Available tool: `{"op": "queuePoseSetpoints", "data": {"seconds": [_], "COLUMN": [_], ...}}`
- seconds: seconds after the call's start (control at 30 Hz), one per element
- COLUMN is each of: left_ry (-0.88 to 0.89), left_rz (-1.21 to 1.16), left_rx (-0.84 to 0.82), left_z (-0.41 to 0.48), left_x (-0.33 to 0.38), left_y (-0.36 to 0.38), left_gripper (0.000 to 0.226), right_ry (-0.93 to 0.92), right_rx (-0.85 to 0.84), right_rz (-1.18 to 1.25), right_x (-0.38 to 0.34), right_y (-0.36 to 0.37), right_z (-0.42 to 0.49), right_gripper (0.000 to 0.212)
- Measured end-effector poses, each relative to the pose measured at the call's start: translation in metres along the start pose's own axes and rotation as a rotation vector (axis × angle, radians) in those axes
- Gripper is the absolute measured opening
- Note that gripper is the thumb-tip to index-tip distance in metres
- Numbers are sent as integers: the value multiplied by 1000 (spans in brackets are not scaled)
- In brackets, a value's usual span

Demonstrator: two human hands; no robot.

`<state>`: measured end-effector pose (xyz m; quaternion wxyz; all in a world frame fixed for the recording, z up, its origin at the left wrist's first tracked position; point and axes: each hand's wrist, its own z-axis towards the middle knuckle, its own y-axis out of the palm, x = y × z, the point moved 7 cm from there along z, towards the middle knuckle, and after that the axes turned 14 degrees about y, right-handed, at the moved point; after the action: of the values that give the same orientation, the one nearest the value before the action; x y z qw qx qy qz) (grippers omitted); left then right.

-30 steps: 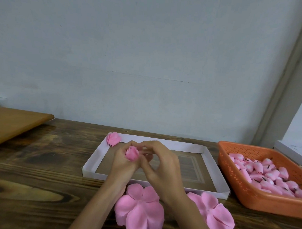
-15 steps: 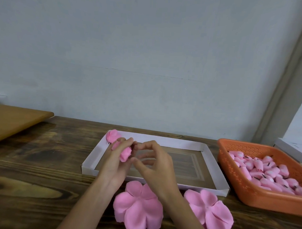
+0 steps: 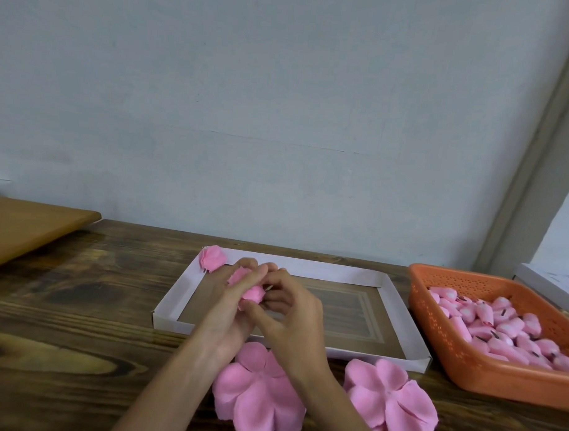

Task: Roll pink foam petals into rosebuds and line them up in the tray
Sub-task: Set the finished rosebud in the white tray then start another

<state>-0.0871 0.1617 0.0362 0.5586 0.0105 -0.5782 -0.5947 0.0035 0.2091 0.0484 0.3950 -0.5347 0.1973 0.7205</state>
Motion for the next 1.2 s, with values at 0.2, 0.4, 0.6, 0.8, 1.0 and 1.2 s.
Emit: {"op": "queuePoseSetpoints", "data": {"seconds": [0.2,0.4,0.6,0.8,1.0,1.2], "left_ry": [-49,-4,35,37,83,88], "left_rz": [-198,-7,84,4,105,90], "left_rx": [-48,-154,-123,-205,-113,98], "left_z": [-3,-8,-6,-5,-3,0], "left_x": [1,-2,3,10,9,9], "left_y": [11,17,10,15,7,-10], "left_gripper": [86,84,19,25,24,40], "right_ry": [104,155,125,230,455,322], "right_rx": [-37,-18,-84,-134,-285,-279], "right_rz": [353,513,384,386,608,412], "right_x": [-3,-1,-1,5,14,6], "right_y": [-8,-13,-3,2,14,19], "right_z": [4,5,4,3,1,-4], "right_gripper": [21,24,21,15,28,37]}}
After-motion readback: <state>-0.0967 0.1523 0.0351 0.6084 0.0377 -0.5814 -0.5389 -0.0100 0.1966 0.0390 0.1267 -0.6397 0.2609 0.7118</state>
